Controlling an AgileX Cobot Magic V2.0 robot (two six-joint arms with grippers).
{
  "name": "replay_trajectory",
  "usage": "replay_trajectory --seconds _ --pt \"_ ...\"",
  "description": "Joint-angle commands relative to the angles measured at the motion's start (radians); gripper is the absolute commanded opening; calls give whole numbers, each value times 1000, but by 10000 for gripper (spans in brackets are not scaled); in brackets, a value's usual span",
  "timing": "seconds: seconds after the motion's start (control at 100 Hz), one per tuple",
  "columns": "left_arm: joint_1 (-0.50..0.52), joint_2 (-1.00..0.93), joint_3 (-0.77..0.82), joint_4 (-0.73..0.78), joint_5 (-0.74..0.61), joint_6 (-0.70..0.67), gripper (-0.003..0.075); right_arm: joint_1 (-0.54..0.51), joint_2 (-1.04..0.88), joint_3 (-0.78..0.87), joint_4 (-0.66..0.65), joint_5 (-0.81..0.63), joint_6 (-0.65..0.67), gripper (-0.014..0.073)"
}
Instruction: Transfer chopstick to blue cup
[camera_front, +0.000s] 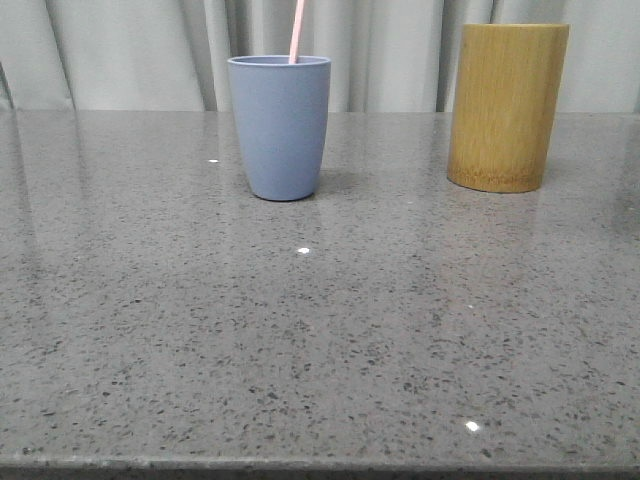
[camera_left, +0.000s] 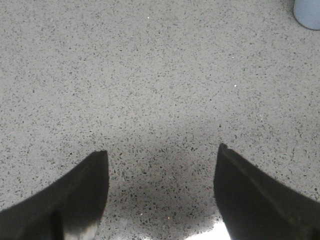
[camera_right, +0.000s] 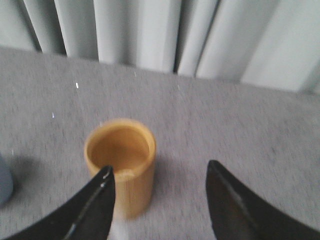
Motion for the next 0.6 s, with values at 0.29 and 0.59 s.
replay_trajectory --seconds 0.29,0.59 --pt "3 -9 -24 -14 -51 0 438 -7 -438 336 -21 139 57 425" --pt "3 -9 -24 -14 -51 0 436 -7 -569 397 -22 127 78 425"
